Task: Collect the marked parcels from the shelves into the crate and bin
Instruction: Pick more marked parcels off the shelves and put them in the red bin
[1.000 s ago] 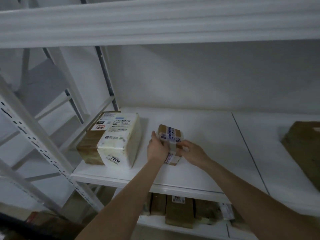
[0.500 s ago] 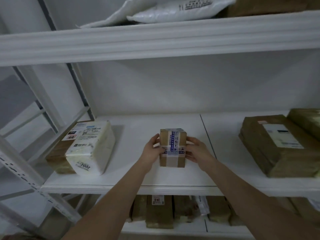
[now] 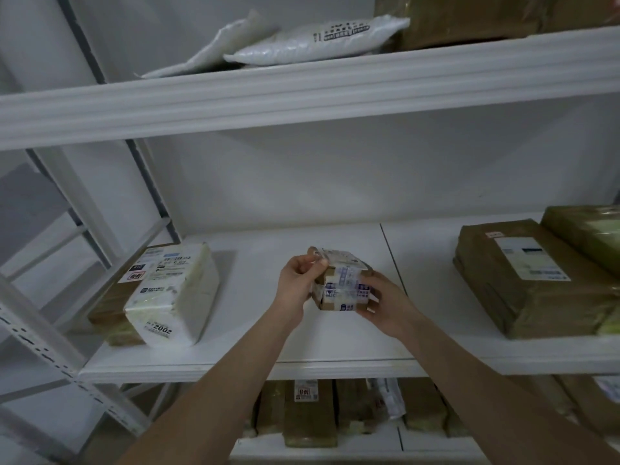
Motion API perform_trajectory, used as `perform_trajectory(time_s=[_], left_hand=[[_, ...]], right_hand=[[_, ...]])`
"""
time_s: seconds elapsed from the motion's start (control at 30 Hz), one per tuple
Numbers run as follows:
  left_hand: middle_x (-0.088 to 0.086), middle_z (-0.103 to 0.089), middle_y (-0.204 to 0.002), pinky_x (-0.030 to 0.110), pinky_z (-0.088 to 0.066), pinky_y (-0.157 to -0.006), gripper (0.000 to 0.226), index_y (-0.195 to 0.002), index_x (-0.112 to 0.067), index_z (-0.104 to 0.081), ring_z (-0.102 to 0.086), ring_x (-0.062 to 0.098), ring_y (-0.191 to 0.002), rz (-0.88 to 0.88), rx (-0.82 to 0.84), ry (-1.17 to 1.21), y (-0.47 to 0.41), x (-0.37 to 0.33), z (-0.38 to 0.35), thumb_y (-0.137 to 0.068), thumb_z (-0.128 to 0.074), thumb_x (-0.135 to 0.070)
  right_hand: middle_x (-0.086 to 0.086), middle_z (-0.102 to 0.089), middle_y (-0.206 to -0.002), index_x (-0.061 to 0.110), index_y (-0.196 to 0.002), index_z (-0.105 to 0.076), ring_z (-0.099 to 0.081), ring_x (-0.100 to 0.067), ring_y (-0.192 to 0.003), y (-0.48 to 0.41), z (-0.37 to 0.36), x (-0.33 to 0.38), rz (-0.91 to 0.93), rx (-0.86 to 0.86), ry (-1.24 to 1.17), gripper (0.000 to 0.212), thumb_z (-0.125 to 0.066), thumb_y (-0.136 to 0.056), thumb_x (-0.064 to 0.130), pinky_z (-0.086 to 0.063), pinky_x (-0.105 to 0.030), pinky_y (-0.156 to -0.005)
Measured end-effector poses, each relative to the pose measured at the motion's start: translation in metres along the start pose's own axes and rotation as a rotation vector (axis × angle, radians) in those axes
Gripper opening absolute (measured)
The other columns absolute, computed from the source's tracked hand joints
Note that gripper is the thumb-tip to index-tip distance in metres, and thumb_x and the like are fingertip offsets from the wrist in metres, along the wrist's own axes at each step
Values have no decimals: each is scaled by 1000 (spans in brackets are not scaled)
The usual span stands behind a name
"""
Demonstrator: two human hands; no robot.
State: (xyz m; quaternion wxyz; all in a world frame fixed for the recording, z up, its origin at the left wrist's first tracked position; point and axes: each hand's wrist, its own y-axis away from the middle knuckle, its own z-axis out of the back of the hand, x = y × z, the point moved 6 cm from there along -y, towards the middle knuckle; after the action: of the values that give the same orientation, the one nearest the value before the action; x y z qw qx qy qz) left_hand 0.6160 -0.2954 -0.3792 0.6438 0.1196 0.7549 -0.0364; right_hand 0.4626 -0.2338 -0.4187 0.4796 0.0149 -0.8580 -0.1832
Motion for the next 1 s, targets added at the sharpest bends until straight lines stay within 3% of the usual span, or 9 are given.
perform_trajectory(time_s=[0.1, 0.23, 0.33, 0.47, 0.63, 0.77, 0.87, 0.93, 1.0], left_hand=[[2, -61, -83, 41, -52, -80, 15, -96, -12, -57, -63, 18, -82, 11, 26, -12, 1, 6, 3, -86, -68, -9], [8, -64, -89, 34, -52, -73, 21, -99, -13, -55, -64, 19, -82, 15, 48, 7, 2, 12, 9, -86, -60, 3], [9, -63, -103, 40, -51, -89, 38, -120, -10, -51, -63, 21, -94, 40, 16, 22, -3, 17, 14, -85, -63, 0], [6, -50, -136, 50, -42, -98, 76, -143, -17, -33, -48, 25, -124, 215, -28, -135, -3, 36, 20, -82, -72, -36], [11, -52, -127, 51, -53, -85, 72, -128, -11, -49, -54, 31, -115, 462, 114, -80, 13, 59, 1, -77, -66, -59], [13, -63, -114, 53, -52, -86, 49, -120, -12, -58, -62, 31, -102, 414, 76, 6, 7, 54, -3, -81, -73, -37], [9, -66, -108, 58, -49, -90, 30, -108, -18, -59, -63, 26, -93, 375, 34, -147, 0, 43, 11, -82, -71, -24], [7, -67, -107, 59, -50, -89, 39, -115, -20, -53, -63, 23, -94, 341, 58, -285, -7, 33, 22, -82, -72, -21], [6, -67, -110, 54, -52, -88, 51, -126, -19, -46, -63, 23, -98, 335, 138, -395, -9, 23, 25, -82, -71, -19]], right_hand=[[-11, -73, -89, 12, -94, -68, -65, -28, -87, 3, -1, 3, -25, -17, -19, 26, -58, -93, 36, -52, -46, -91], [-19, -64, -117, 8, -117, -58, -62, -39, -103, -1, 1, 4, -1, -62, 60, 32, -66, -88, 17, -52, -58, -88], [-18, -66, -113, 17, -126, -56, -63, -35, -99, -5, 1, 1, 46, -95, 41, 42, -63, -87, 4, -56, -47, -78], [-14, -67, -103, 21, -130, -50, -63, -27, -86, -5, -2, 1, 118, -115, -65, 50, -60, -87, -2, -50, -34, -56], [-9, -67, -116, 32, -138, -43, -62, -29, -105, -10, -9, -4, 127, -78, -87, 68, -64, -84, -3, -53, -40, -79], [-3, -62, -124, 41, -137, -32, -61, -24, -109, -9, -12, -14, 56, -1, 139, 79, -69, -81, -2, -50, -36, -81], [-5, -31, -152, 31, -152, -12, -36, -28, -136, -12, 6, -6, 99, -147, 402, 105, -81, -75, 11, -37, -48, -106], [-5, -17, -158, 28, -154, -9, -25, -25, -142, -12, 14, 8, 171, -203, 525, 110, -82, -73, 15, -29, -43, -111], [-4, -25, -154, 27, -152, -23, -36, -23, -136, -11, 14, 18, 218, -158, 575, 94, -79, -77, 10, -38, -34, -102]])
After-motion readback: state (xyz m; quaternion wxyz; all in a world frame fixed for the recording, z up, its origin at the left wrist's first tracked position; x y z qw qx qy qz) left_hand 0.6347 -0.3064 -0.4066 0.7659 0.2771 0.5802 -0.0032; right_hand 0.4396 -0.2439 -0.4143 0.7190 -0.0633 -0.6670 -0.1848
